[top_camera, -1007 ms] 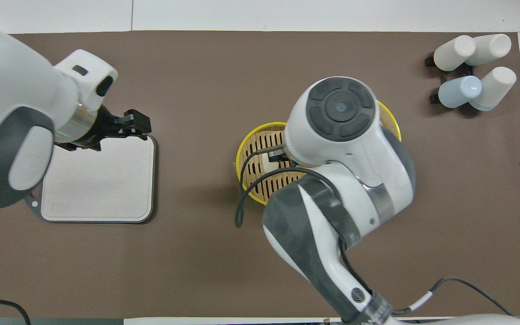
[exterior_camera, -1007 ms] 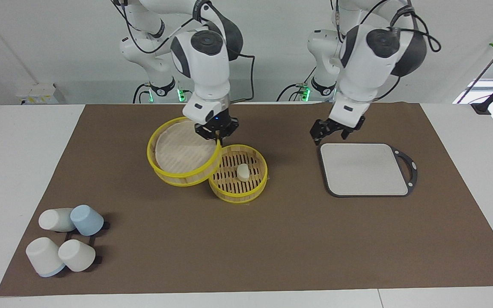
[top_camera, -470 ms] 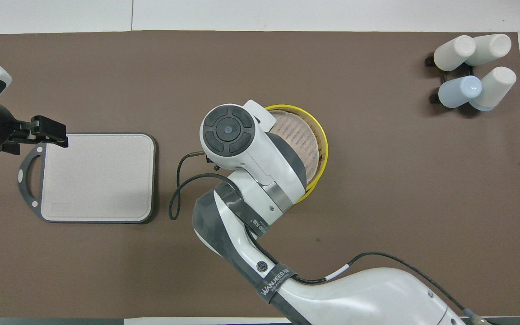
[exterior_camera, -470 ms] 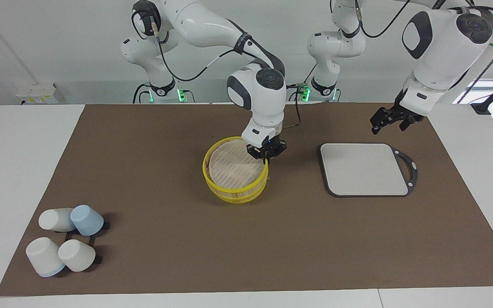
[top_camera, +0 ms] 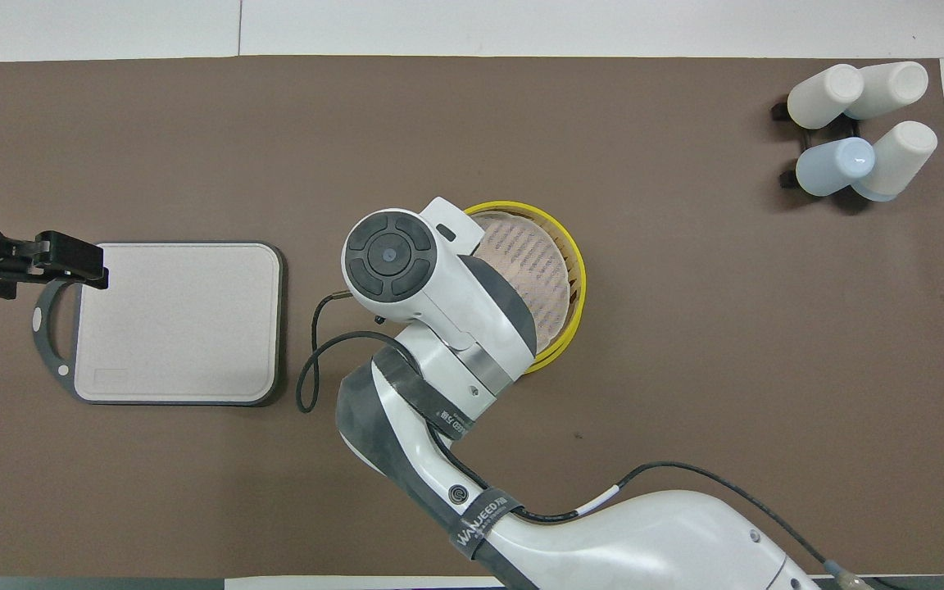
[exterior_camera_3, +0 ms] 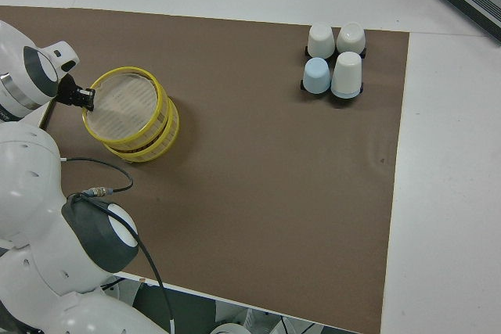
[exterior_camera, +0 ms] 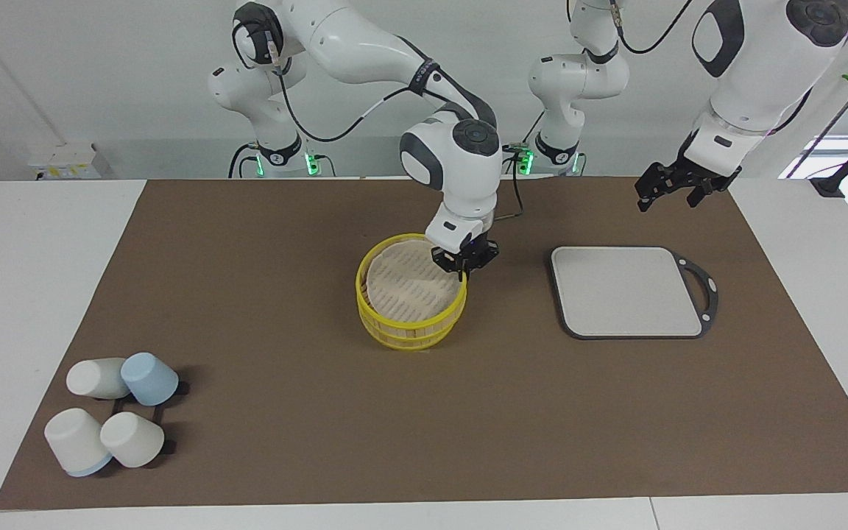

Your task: Place bun in steamer

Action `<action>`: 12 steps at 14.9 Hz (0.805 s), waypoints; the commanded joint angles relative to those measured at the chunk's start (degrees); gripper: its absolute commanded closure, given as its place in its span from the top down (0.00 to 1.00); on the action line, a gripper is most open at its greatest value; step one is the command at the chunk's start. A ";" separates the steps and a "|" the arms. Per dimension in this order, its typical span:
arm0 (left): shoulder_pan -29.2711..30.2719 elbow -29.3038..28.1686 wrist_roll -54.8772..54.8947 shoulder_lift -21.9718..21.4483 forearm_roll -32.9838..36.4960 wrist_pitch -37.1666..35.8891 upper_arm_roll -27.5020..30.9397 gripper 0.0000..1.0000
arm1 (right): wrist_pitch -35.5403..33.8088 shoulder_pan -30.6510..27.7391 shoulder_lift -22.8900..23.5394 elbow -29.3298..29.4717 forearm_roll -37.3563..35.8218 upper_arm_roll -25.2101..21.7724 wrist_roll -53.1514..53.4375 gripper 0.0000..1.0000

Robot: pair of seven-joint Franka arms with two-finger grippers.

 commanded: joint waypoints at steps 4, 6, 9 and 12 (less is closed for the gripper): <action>0.75 -1.03 2.72 -2.55 0.86 -1.17 -0.32 1.00 | -0.09 -0.05 -0.69 -2.61 -0.85 -0.46 1.43 0.00; 0.84 -1.03 2.72 -2.64 0.86 -1.25 -0.41 1.00 | -0.09 -0.13 -0.96 -3.32 -0.94 -0.46 1.52 0.00; 0.84 -1.12 2.72 -2.90 0.86 -0.99 -0.32 1.00 | -0.09 0.13 -1.13 -3.85 -0.85 -0.46 1.61 0.00; 0.75 -1.39 2.72 -2.90 0.86 -0.55 -0.32 1.00 | 0.00 -0.22 -1.22 -3.85 -0.77 -0.28 3.71 0.09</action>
